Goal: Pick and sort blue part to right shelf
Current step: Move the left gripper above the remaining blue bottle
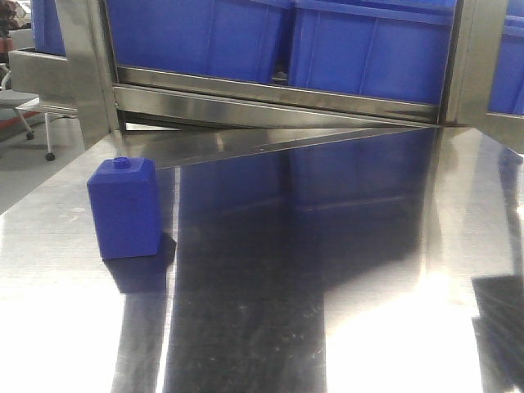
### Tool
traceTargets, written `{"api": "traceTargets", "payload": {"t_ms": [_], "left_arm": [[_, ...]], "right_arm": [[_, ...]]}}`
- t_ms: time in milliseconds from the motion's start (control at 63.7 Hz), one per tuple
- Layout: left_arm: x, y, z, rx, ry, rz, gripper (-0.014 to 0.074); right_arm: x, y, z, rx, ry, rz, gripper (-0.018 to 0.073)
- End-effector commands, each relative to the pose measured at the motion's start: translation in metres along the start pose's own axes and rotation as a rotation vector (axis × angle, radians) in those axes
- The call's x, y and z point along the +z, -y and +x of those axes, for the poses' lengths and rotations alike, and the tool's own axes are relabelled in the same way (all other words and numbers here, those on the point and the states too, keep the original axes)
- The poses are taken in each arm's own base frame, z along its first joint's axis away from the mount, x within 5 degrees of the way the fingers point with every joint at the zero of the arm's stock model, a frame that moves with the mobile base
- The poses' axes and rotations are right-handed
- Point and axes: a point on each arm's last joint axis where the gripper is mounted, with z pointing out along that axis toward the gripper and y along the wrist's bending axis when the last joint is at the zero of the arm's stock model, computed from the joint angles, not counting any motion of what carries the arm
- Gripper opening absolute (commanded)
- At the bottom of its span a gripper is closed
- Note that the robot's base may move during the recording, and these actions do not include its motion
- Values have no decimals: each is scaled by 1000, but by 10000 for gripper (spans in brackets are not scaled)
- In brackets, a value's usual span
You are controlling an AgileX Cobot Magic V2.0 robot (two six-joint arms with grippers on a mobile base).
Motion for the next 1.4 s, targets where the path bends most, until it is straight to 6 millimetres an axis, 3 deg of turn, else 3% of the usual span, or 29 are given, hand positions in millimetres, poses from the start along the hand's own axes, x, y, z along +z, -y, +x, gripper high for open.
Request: {"api": "traceTargets", "payload": {"t_ms": [0, 392, 612, 753, 1381], "left_arm": [[-2, 0, 0, -12, 81, 0, 134], [-2, 0, 0, -12, 81, 0, 134], [-2, 0, 0, -12, 81, 0, 134], [-2, 0, 0, -12, 81, 0, 134], [-2, 0, 0, -12, 81, 0, 134]], "right_arm": [[-21, 2, -11, -9, 260, 0, 396], [-74, 4, 46, -27, 484, -3, 396], [-102, 4, 67, -27, 634, -7, 396], [-111, 4, 70, -27, 682, -8, 396], [-111, 4, 70, -27, 679, -7, 396]]}}
